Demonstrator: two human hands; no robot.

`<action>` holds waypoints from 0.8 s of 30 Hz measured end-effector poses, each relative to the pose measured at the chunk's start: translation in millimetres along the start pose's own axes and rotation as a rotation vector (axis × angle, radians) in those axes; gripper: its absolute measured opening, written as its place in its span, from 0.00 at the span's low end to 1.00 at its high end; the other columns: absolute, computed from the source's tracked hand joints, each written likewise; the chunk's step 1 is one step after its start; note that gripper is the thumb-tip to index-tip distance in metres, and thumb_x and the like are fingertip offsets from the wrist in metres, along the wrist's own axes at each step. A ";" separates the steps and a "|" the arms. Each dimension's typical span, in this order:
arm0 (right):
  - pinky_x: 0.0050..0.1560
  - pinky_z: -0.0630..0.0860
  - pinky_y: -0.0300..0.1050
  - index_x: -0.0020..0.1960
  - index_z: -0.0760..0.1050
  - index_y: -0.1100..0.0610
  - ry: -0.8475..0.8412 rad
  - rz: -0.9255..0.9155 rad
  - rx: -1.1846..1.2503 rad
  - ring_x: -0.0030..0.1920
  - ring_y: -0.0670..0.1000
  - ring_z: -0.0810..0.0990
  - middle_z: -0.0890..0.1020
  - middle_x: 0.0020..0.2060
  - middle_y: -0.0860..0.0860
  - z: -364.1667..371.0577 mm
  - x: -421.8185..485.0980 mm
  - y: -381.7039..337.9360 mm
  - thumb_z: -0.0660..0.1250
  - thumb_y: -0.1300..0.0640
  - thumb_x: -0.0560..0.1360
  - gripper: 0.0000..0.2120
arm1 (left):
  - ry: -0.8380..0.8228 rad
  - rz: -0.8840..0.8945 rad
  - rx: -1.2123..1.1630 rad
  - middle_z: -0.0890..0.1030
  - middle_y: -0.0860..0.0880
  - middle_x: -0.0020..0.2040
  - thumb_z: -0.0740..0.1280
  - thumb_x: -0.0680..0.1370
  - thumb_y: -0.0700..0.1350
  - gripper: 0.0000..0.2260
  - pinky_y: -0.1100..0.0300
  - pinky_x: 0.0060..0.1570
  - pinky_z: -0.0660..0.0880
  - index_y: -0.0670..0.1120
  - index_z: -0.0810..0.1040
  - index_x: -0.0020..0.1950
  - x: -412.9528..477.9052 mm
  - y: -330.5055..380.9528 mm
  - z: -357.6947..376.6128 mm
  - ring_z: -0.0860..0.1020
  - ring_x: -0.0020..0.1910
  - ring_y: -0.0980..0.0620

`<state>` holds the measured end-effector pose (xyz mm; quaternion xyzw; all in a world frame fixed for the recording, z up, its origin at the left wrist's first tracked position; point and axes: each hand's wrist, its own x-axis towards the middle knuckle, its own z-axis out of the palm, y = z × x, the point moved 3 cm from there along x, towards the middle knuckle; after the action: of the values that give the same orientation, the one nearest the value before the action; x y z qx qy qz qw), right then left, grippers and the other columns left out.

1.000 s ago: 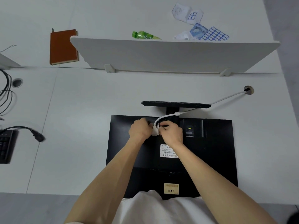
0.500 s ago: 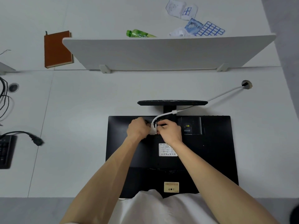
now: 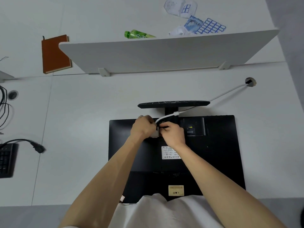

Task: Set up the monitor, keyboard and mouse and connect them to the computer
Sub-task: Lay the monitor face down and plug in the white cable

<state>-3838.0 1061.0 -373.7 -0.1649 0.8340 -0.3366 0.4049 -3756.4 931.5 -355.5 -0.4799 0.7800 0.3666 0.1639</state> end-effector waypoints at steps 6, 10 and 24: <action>0.54 0.81 0.48 0.55 0.82 0.45 -0.036 -0.015 -0.076 0.46 0.50 0.85 0.87 0.43 0.49 0.8 3.1 -8.6 0.66 0.51 0.77 0.09 | -0.045 0.030 -0.029 0.84 0.45 0.54 0.69 0.78 0.48 0.11 0.61 0.48 0.73 0.45 0.84 0.57 7.2 -1.3 2.1 0.80 0.56 0.46; 0.49 0.83 0.50 0.56 0.83 0.47 -0.220 -0.072 -0.242 0.41 0.53 0.86 0.86 0.42 0.53 -9.0 18.0 -24.3 0.64 0.56 0.79 0.11 | -0.025 0.074 -0.119 0.85 0.47 0.53 0.70 0.79 0.49 0.11 0.66 0.44 0.66 0.45 0.83 0.57 2.2 -10.3 3.4 0.80 0.54 0.48; 0.42 0.82 0.46 0.35 0.78 0.55 -0.240 -0.056 -0.609 0.38 0.54 0.84 0.85 0.36 0.53 -5.2 23.2 -46.3 0.65 0.54 0.76 0.12 | 0.000 0.051 -0.125 0.83 0.47 0.56 0.63 0.77 0.40 0.14 0.62 0.49 0.72 0.47 0.81 0.60 -3.1 -10.2 -1.9 0.79 0.57 0.47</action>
<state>-3856.3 1017.3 -352.3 -0.3400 0.8377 -0.0609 0.4231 -3745.9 929.3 -356.6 -0.4690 0.7677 0.4186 0.1243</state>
